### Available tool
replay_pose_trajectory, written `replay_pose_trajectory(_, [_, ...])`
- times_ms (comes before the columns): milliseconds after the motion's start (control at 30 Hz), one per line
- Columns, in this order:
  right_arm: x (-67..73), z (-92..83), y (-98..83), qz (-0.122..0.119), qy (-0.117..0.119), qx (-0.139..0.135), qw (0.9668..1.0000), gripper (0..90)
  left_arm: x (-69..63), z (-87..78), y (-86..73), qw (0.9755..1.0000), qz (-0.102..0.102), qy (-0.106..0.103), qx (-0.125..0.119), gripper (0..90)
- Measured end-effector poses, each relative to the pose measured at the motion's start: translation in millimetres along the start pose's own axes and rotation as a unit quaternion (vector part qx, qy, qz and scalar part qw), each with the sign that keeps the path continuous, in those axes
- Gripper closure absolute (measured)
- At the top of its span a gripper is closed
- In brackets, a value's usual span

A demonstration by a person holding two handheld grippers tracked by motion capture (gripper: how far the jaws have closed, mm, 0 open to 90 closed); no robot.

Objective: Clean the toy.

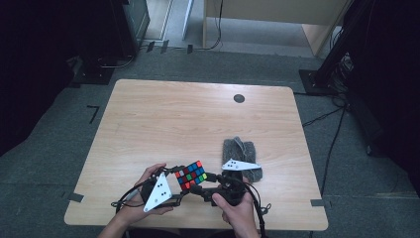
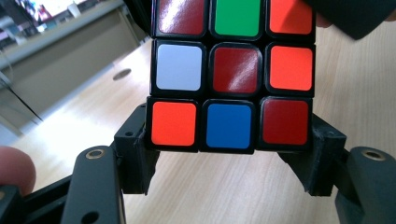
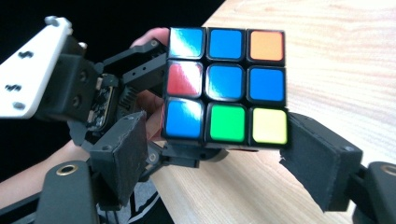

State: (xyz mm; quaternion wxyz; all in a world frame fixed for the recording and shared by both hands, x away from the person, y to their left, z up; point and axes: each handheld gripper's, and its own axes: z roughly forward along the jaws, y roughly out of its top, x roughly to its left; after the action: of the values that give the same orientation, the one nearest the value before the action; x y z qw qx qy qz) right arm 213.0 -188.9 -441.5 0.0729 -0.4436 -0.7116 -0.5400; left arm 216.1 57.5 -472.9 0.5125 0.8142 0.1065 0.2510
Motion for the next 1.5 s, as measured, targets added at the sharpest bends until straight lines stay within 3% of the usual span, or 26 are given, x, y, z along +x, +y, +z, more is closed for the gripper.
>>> replay_pose_trajectory(100, [-0.4,-4.4,0.9,-0.014,0.0,-0.015,0.9998,23.7,5.8,-0.9,-0.5,0.9997,-0.022,0.0,0.011,34.2])
replay_pose_trajectory(200, [-1.0,-13.3,3.5,-0.021,-0.007,-0.048,0.9986,24.3,12.8,-2.7,-1.9,0.9988,-0.048,-0.007,0.012,34.2])
replay_pose_trajectory(267, [-2.4,-20.8,5.2,-0.032,-0.028,-0.07,0.9966,24.7,18.8,-5.4,-3.0,0.9974,-0.071,-0.009,0.009,34.2])
replay_pose_trajectory(300, [-3.7,-24.8,6.1,-0.044,-0.054,-0.082,0.9942,24.2,21.7,-7.0,-3.8,0.9965,-0.083,-0.01,0.006,34.2])
replay_pose_trajectory(333, [-5.0,-28.8,6.6,-0.057,-0.09,-0.089,0.9903,23.2,24.5,-8.7,-4.7,0.9959,-0.09,-0.009,0.005,34.2])
replay_pose_trajectory(367, [-7.0,-32.0,6.8,-0.072,-0.132,-0.096,0.9839,23.2,26.7,-10.2,-5.5,0.9951,-0.099,-0.006,0.003,34.1])
replay_pose_trajectory(433, [-15.0,-38.2,6.5,-0.097,-0.205,-0.103,0.9684,23.2,31.6,-12.9,-7.1,0.9933,-0.116,-0.005,0.001,34.1])
replay_pose_trajectory(533, [-37.7,-48.6,2.2,-0.105,-0.285,-0.115,0.9459,27.0,38.1,-16.8,-9.2,0.9899,-0.142,0.001,-0.008,34.0])
replay_pose_trajectory(600, [-52.9,-51.4,-2.5,-0.099,-0.317,-0.112,0.9367,28.9,41.6,-18.7,-10.1,0.9882,-0.153,0.011,-0.008,34.0])
replay_pose_trajectory(633, [-61.5,-51.7,-5.3,-0.092,-0.326,-0.105,0.9351,29.5,43.0,-19.1,-10.7,0.9871,-0.159,0.018,-0.007,34.1])
replay_pose_trajectory(733, [-80.1,-48.1,-13.2,-0.076,-0.342,-0.079,0.9334,32.3,46.7,-19.5,-12.9,0.9839,-0.176,0.033,0.0,34.1])
replay_pose_trajectory(767, [-85.1,-44.6,-15.9,-0.074,-0.338,-0.072,0.9355,33.3,47.1,-19.4,-13.3,0.9835,-0.178,0.035,0.001,34.1])
replay_pose_trajectory(867, [-90.5,-36.8,-19.6,-0.075,-0.345,-0.047,0.9346,37.2,47.2,-19.3,-14.0,0.9833,-0.179,0.034,0.003,34.1])
replay_pose_trajectory(967, [-96.7,-32.8,-23.4,-0.065,-0.345,-0.019,0.9363,54.5,46.0,-19.2,-13.2,0.9833,-0.179,0.035,0.002,34.1])
replay_pose_trajectory(1000, [-97.8,-33.5,-24.4,-0.06,-0.337,-0.017,0.9396,56.4,46.0,-19.3,-13.0,0.9831,-0.18,0.035,0.001,34.1])
replay_pose_trajectory(1067, [-97.4,-35.0,-25.4,-0.054,-0.327,-0.018,0.9432,59.7,46.3,-20.0,-13.1,0.9833,-0.179,0.033,0.0,34.1])
replay_pose_trajectory(1100, [-96.0,-35.4,-25.5,-0.052,-0.318,-0.016,0.9466,60.9,46.7,-20.4,-13.2,0.9831,-0.18,0.032,-0.002,34.1])
replay_pose_trajectory(1167, [-90.8,-33.6,-25.3,-0.053,-0.285,-0.003,0.9572,62.4,47.8,-20.5,-13.6,0.9823,-0.184,0.031,-0.002,34.2])
replay_pose_trajectory(1233, [-83.8,-30.0,-24.4,-0.065,-0.268,0.015,0.9612,59.7,48.9,-20.6,-13.9,0.9818,-0.187,0.032,0.0,34.1])
replay_pose_trajectory(1267, [-79.0,-28.4,-23.5,-0.073,-0.272,0.018,0.9594,54.3,49.2,-20.6,-14.1,0.9812,-0.19,0.032,0.0,34.2])
replay_pose_trajectory(1333, [-68.0,-27.6,-21.5,-0.096,-0.293,-0.006,0.9513,41.1,50.3,-20.8,-14.8,0.9803,-0.195,0.03,-0.001,34.1])
replay_pose_trajectory(1400, [-61.9,-26.1,-18.6,-0.112,-0.301,-0.023,0.9468,31.2,51.0,-20.6,-15.4,0.9789,-0.202,0.028,-0.002,34.1])
replay_pose_trajectory(1433, [-61.5,-24.8,-18.3,-0.114,-0.304,-0.028,0.9454,29.1,51.4,-20.6,-15.9,0.9784,-0.205,0.025,-0.002,34.1])
replay_pose_trajectory(1500, [-66.2,-20.4,-19.5,-0.103,-0.304,-0.026,0.9467,26.6,51.6,-20.7,-16.1,0.9777,-0.209,0.023,-0.003,34.1])
